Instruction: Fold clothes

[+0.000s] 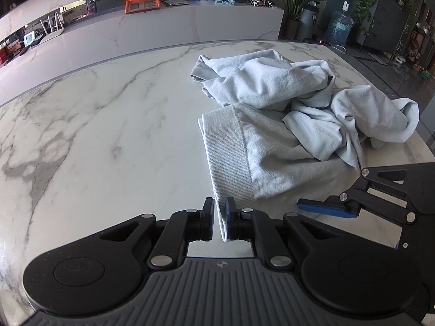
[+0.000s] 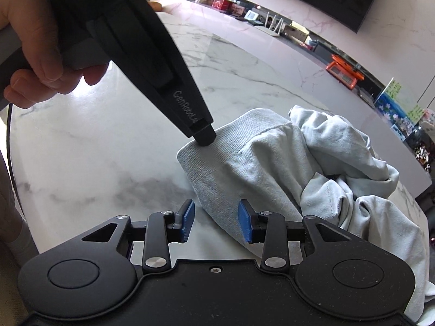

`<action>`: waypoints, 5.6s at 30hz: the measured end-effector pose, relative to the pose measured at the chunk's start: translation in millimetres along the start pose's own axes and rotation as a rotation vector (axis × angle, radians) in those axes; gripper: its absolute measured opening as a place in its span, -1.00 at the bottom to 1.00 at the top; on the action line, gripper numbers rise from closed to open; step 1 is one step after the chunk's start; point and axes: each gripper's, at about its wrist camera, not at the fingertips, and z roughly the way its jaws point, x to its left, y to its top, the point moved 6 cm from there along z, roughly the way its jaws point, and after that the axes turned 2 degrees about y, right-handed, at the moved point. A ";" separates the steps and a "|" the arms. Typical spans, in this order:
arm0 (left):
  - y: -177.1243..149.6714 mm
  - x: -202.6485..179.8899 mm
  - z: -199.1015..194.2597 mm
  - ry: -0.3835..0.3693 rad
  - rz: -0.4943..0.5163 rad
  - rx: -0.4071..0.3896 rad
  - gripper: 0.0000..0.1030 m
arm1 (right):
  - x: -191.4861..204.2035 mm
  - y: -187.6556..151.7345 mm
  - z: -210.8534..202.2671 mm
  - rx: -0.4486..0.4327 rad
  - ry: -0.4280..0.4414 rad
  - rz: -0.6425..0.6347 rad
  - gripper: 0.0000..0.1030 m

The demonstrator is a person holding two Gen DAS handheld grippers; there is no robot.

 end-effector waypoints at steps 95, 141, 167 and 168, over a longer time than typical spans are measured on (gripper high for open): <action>-27.9 -30.3 -21.9 -0.006 0.454 -0.169 -0.90 | -13.8 7.7 -2.3 -0.094 -0.029 0.008 -0.97; -29.6 -56.8 24.0 0.206 0.799 -0.252 -0.78 | -40.9 -19.2 -16.7 -0.065 0.046 0.068 -0.73; 14.6 4.9 -65.3 0.454 0.624 -0.293 -0.80 | -143.1 -76.4 -43.5 0.026 -0.220 0.262 -0.96; 18.3 10.0 -65.8 0.466 0.620 -0.290 -0.80 | -148.1 -72.9 -47.0 0.021 -0.226 0.275 -0.96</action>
